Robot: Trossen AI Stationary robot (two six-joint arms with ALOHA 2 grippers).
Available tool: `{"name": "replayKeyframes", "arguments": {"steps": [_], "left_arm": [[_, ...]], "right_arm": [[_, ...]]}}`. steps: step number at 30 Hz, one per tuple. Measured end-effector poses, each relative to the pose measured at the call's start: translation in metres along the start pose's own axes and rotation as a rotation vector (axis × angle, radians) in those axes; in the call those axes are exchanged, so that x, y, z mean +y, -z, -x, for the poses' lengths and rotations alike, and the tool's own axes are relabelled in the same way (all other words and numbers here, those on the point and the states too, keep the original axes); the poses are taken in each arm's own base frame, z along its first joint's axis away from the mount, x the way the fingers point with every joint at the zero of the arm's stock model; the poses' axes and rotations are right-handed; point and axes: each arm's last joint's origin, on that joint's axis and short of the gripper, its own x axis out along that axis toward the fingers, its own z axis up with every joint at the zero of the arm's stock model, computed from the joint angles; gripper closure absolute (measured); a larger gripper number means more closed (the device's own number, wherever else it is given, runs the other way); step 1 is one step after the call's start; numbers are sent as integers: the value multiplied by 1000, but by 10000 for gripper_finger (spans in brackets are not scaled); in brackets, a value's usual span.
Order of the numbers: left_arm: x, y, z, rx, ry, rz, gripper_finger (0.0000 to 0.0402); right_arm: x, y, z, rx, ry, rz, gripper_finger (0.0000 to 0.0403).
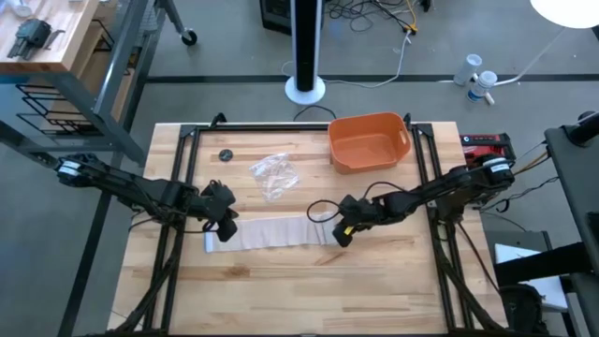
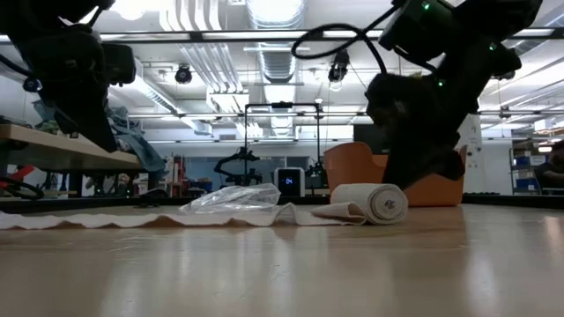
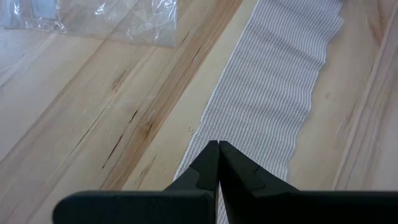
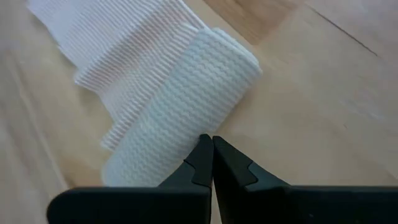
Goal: Roll bandage
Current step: Roll the brown bandage
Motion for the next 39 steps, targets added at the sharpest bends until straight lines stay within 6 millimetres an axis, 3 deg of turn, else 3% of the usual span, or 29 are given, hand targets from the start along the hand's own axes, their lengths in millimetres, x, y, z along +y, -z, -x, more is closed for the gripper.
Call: {"name": "replayKeyframes", "arguments": {"steps": [11,22,30,39], "left_arm": [[0,0,0,-3,3,1,401],[0,0,0,-7,0,1,401],[0,0,0,-6,0,1,401],[0,0,0,-7,0,1,401]], "right_arm": [[4,-5,5,-54,-32,36,403],[23,-20,1,-76,-56,124,403],[19,-15,-11,31,67,115,403],[12,-10,-3,121,196,137,403]]}}
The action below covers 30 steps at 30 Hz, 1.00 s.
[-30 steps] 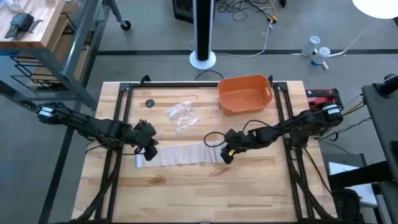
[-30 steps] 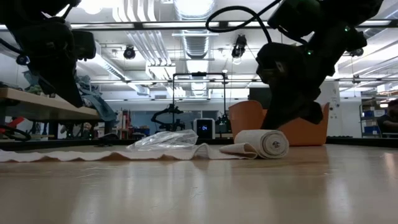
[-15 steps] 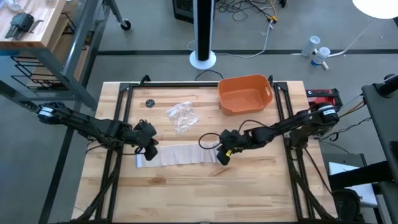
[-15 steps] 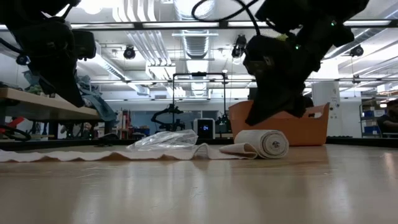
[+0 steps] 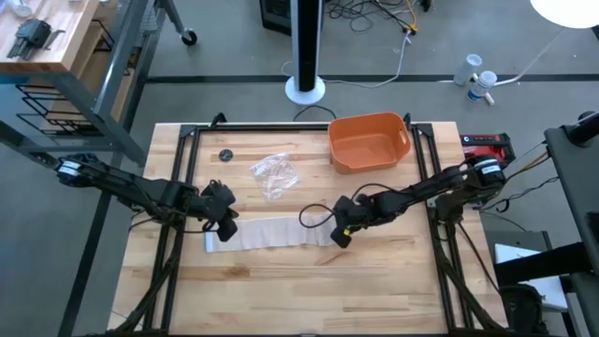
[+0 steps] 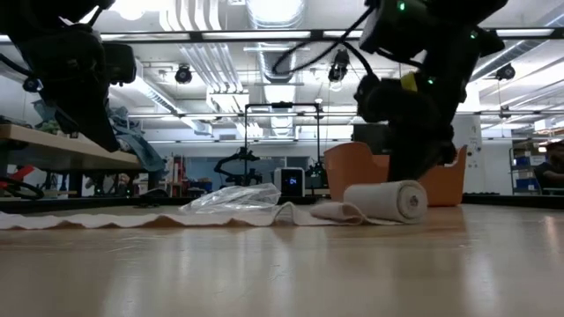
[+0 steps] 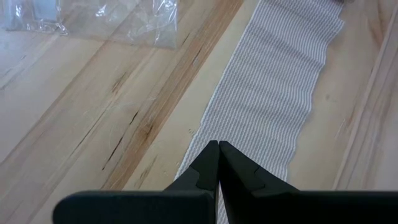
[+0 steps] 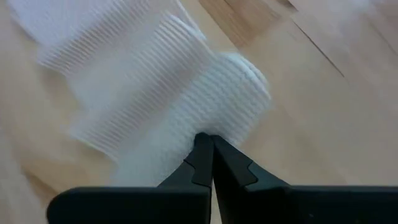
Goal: Roll bandage
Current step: Roll the brown bandage
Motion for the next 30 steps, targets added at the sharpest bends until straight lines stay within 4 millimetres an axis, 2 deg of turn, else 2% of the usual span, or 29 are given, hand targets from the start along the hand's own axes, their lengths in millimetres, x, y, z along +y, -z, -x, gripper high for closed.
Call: {"name": "replayKeyframes", "arguments": {"steps": [5,13,25,30], "left_arm": [[0,0,0,0,0,0,401],[0,0,0,-1,1,1,401],[0,0,0,-5,4,2,401],[-5,-6,0,-58,53,-10,401]], "right_arm": [[-2,3,4,14,27,-2,403],[3,-3,11,-26,5,-4,403],[10,-8,12,-65,-31,2,403],[7,-11,32,-128,-59,30,403]]}}
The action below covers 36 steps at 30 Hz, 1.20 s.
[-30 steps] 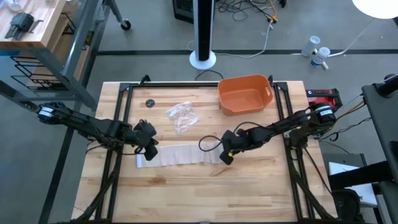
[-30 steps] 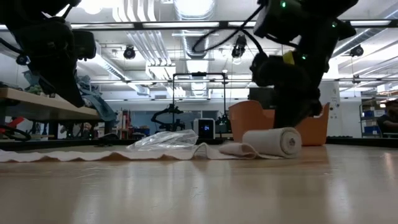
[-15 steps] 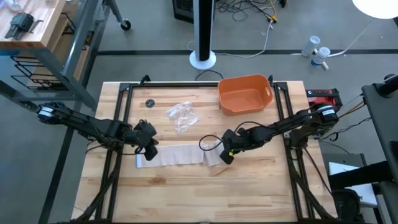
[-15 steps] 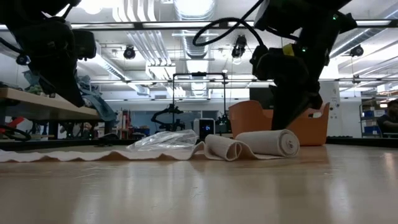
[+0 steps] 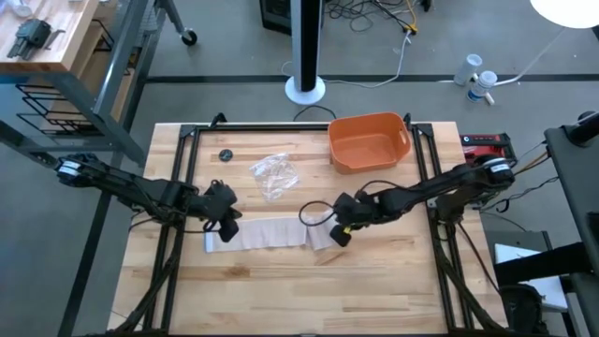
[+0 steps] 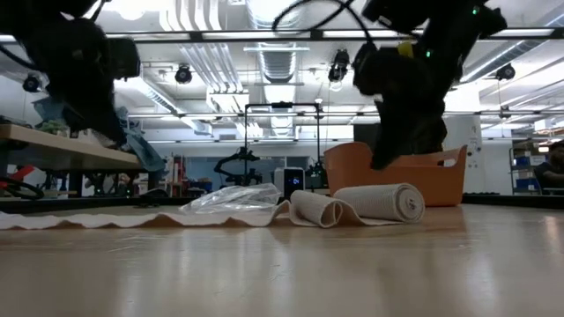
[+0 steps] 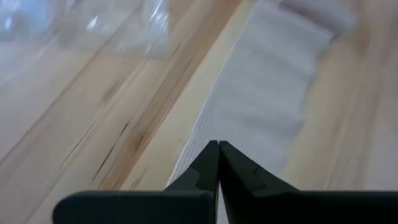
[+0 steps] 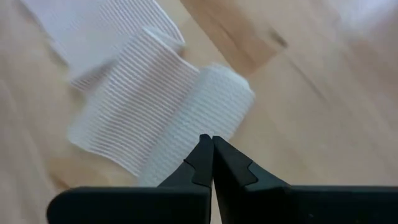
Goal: Roll bandage
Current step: Roll the brown bandage
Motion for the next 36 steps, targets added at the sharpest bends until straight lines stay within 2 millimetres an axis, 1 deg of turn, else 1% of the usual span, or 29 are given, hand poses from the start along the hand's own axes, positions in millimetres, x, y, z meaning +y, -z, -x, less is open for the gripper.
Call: {"name": "replayKeyframes", "arguments": {"steps": [3,6,9,12,14,18,23,26,31,36], "left_arm": [[-9,-10,1,-103,83,-66,402],[-19,-23,3,-255,167,-142,402],[-28,-35,4,-399,193,-210,401],[-35,-44,-1,-495,181,-263,401],[-38,-48,-7,-547,152,-273,397],[-40,-57,-23,-537,77,-307,373],[-42,-72,-41,-511,6,-327,330],[-47,-80,-52,-486,-18,-339,307],[-56,-87,-70,-429,-55,-408,282],[-65,-95,-82,-380,-81,-456,274]], "right_arm": [[-5,0,19,-48,-43,5,403],[-14,6,34,-96,-63,-19,403],[-27,17,41,-132,-73,-111,402],[-38,30,42,-107,-90,-156,391],[-42,38,40,-64,-130,-166,372],[-38,44,36,-18,-237,-142,314],[-30,42,29,-51,-286,-154,230],[-28,43,17,-32,-268,-200,190],[-25,47,-6,32,-202,-258,145],[-12,38,-17,48,-190,-258,122]]}}
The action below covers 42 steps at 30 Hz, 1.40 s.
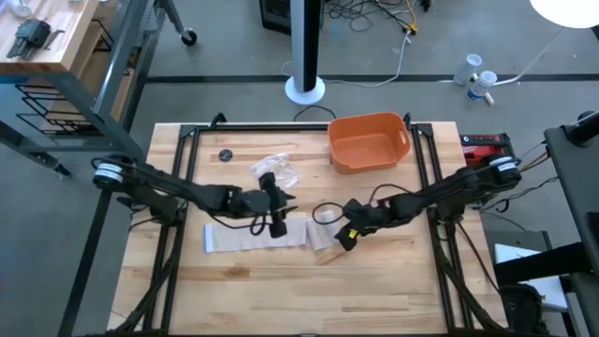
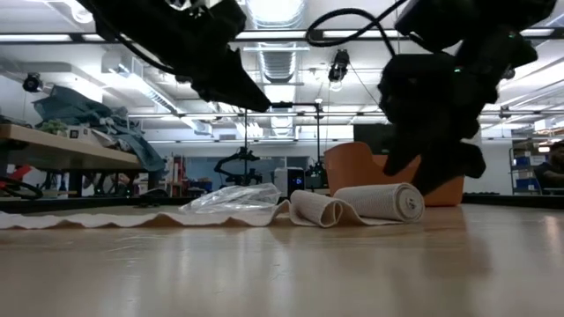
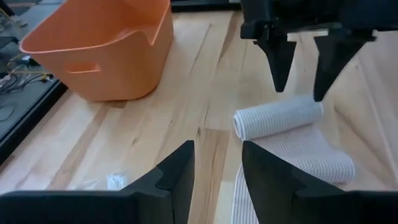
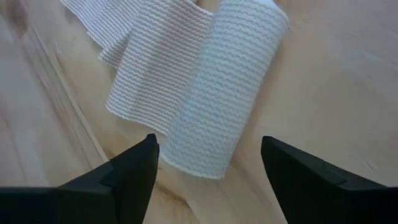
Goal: Roll bandage
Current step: Roll the brown bandage
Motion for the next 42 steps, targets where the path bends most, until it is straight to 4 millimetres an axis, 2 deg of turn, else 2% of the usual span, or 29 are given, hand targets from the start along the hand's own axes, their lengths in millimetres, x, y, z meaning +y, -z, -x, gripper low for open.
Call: {"name": "replayKeyframes", "arguments": {"steps": [5,10,13,16,20,21,27,31,35,39,42], "left_arm": [[-4,-4,-10,61,-5,-31,282],[-6,-6,-12,65,-5,-32,299],[-5,-4,-10,77,-6,-34,311],[-4,-5,-9,77,-6,-32,321],[-4,-4,-9,83,-7,-34,325],[-4,-4,-9,84,-7,-35,325],[-3,-5,-6,78,-2,-25,323],[-3,-13,2,37,113,34,326],[-3,-23,8,-33,279,127,326],[-4,-29,5,-113,295,208,322],[-3,-29,5,-116,288,213,302]], "right_arm": [[2,-2,-17,72,122,18,121],[5,-5,-30,76,180,59,142],[8,-7,-31,54,189,97,180],[8,-8,-29,46,190,130,244],[11,-12,-20,18,180,191,347],[11,-12,-18,12,179,214,352],[15,-17,9,-63,211,315,351],[16,-14,35,-126,309,448,351],[28,-14,62,-244,360,607,351],[45,-15,78,-317,375,756,351],[55,-13,84,-319,435,867,351]]}}
